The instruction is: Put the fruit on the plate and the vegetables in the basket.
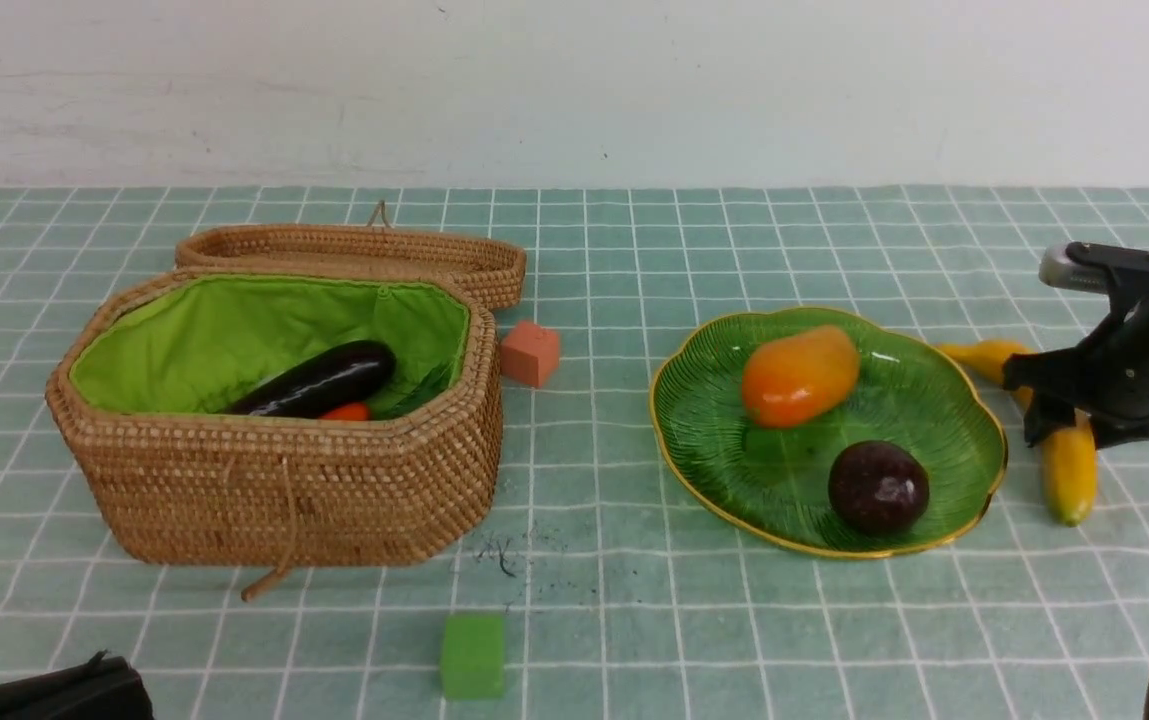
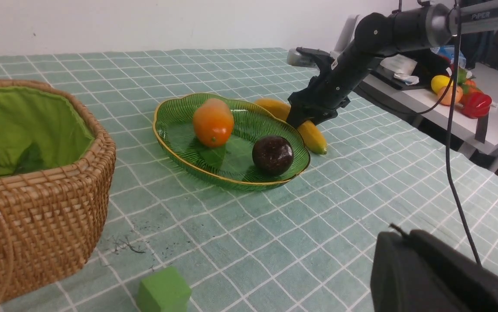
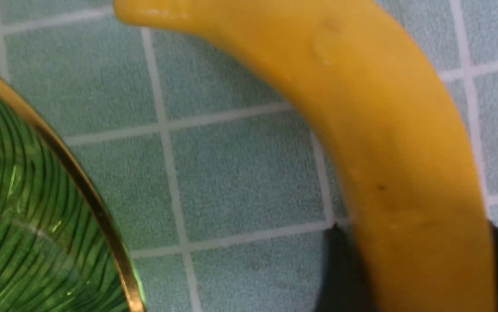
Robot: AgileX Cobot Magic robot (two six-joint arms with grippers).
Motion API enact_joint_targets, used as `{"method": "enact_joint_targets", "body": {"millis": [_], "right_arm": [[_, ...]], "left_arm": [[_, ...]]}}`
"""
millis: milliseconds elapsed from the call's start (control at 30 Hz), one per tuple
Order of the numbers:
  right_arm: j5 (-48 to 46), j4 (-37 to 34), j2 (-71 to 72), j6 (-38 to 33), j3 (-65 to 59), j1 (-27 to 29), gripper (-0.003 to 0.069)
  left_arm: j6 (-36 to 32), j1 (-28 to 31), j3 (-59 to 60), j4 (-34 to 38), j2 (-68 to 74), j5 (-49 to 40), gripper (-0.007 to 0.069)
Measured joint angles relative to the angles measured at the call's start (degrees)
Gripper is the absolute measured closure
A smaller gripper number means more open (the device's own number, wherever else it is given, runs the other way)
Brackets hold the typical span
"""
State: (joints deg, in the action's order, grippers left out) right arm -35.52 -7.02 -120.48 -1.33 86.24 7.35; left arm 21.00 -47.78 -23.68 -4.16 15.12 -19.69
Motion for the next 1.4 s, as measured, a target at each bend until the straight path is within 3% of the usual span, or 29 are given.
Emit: {"method": "enact_joint_targets", "body": {"millis": [67,433,800,867,900,933,1000,1133,1267,1400], "right_arm": [[-0.2,-0.1,0.0,-0.1,0.2,0.0,0.0350],[-9.0,-4.0,9.7,1.7,0.2,-0.7,0.0348],[-10.6,-8.2,6.5,0.4,0.3,-9.0,0.0347],[-10.4,-8.4,6.1,0.3,0.3,-9.6,0.0316],[-10.4,-8.5,6.4,0.2,0.3,-9.8,0.0240],[-10.4,-8.5,6.4,0.2,0.3,-9.8,0.0231],[-11.5,-8.5,7.7,0.2,0.3,-9.8,0.0111],[-14.8,-7.9,12.1,-0.8,0.3,-9.7,0.0039],[-20.9,-6.8,22.4,-1.3,-0.5,-9.7,0.0138],[-24.0,-5.8,35.8,-1.5,-6.0,-9.7,0.0328]], "left_arm": [[0.0,0.0,0.0,0.0,0.0,0.0,0.0620],[0.0,0.0,0.0,0.0,0.0,0.0,0.0617],[0.0,0.0,0.0,0.0,0.0,0.0,0.0612],[0.0,0.0,0.0,-0.1,0.0,0.0,0.0610],[0.0,0.0,0.0,-0.7,0.0,0.0,0.0608],[0.0,0.0,0.0,-0.7,0.0,0.0,0.0607],[0.0,0.0,0.0,-2.3,0.0,0.0,0.0602],[0.0,0.0,0.0,-5.0,0.0,0.0,0.0594],[0.0,0.0,0.0,-5.7,0.0,-0.1,0.0589],[0.0,0.0,0.7,-5.8,-0.6,-0.5,0.0588]]}}
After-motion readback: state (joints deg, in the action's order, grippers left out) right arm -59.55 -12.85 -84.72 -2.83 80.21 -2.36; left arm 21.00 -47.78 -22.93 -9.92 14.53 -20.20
